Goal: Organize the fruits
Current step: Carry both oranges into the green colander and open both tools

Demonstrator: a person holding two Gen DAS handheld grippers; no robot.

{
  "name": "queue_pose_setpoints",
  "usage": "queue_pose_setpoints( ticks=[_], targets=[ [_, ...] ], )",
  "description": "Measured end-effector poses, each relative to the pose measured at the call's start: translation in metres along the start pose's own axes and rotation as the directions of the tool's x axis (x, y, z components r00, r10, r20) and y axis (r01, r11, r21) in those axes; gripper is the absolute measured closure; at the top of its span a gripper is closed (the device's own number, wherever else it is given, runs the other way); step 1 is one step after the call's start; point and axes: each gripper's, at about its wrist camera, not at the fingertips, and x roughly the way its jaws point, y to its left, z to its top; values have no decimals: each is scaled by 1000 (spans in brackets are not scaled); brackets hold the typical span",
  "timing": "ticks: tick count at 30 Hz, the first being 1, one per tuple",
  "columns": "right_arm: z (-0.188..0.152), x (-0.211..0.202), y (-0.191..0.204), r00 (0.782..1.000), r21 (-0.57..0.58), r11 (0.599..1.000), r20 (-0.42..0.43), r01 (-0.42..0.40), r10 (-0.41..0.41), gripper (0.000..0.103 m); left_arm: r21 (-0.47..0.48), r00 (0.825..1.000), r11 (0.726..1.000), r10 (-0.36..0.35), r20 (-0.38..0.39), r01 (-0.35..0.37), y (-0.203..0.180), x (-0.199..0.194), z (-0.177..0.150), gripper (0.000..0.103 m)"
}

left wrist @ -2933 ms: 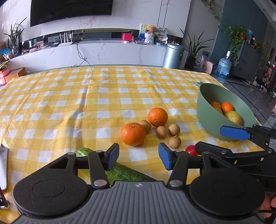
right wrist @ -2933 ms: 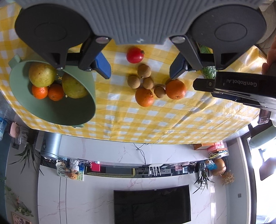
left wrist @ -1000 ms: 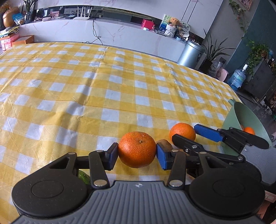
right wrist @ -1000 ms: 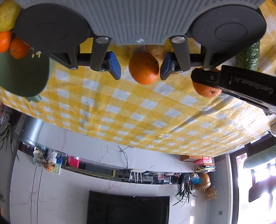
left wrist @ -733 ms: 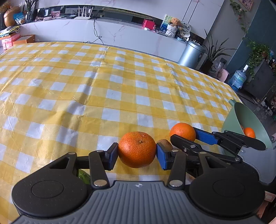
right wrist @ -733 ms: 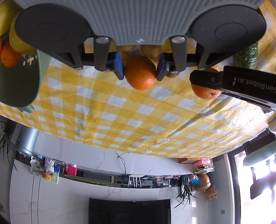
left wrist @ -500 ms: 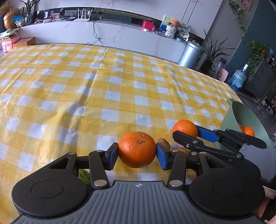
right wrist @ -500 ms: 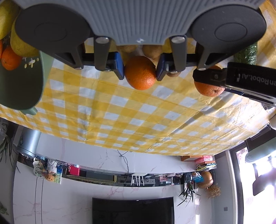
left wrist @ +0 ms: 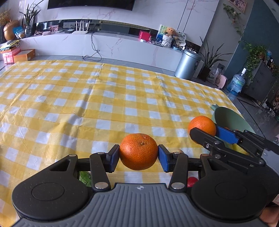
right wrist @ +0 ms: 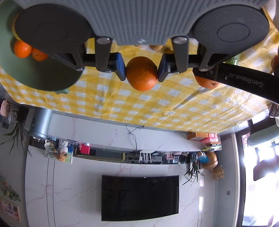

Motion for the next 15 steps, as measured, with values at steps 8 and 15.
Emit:
queue_pose_setpoints(
  ticks=[8, 15],
  targets=[
    [-3, -48, -13, 998, 50, 998, 38, 43, -45, 66, 46, 999, 998, -32, 27, 31, -29, -17, 2, 50],
    [-9, -84, -45, 993, 140, 984, 25, 107, -111, 66, 99, 994, 990, -104, 35, 101, -66, -24, 2, 50]
  ],
)
